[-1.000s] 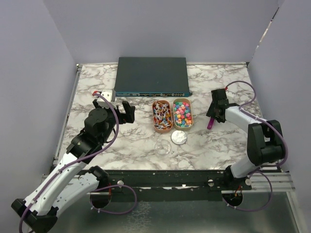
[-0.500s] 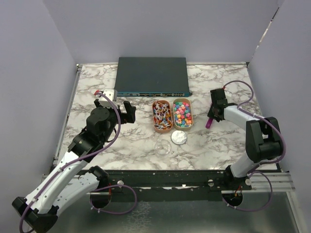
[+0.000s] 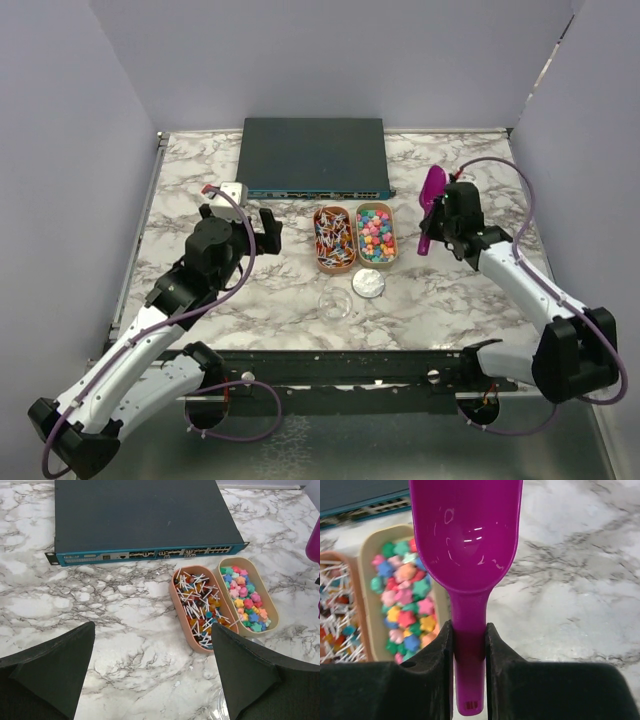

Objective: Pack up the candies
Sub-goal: Pick up the spatula from the center of the board.

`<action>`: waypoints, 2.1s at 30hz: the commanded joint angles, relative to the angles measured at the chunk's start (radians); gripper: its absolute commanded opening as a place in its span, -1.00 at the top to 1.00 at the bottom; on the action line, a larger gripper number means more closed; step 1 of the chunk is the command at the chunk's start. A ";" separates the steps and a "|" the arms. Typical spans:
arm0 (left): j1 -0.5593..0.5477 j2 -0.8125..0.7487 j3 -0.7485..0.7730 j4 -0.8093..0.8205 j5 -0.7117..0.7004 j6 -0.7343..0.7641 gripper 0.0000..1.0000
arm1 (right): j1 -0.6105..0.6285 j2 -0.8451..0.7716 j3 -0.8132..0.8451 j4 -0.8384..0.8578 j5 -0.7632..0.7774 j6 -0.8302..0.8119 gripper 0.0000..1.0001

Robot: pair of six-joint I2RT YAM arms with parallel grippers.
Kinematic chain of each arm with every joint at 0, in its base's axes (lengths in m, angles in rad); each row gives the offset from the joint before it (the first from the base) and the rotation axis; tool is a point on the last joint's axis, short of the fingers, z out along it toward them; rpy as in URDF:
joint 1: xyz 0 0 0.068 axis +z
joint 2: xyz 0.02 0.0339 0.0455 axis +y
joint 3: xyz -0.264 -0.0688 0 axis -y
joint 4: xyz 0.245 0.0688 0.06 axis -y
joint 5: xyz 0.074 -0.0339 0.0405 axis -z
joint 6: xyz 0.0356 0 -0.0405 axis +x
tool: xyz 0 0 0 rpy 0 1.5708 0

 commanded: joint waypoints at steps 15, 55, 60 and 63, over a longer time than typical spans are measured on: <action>-0.007 0.147 0.117 -0.113 0.389 -0.078 -0.98 | 0.492 -0.112 0.136 -0.232 -0.192 -0.302 0.99; -0.007 0.115 0.116 -0.204 0.615 -0.248 -0.80 | 0.816 -0.313 0.070 -0.207 -0.125 -1.002 0.99; -0.007 0.104 0.105 -0.198 0.637 -0.259 -0.55 | 0.816 -0.312 0.070 -0.202 -0.116 -1.003 0.99; -0.007 0.104 0.098 -0.192 0.660 -0.261 -0.33 | 0.815 -0.313 0.068 -0.189 -0.104 -0.999 0.99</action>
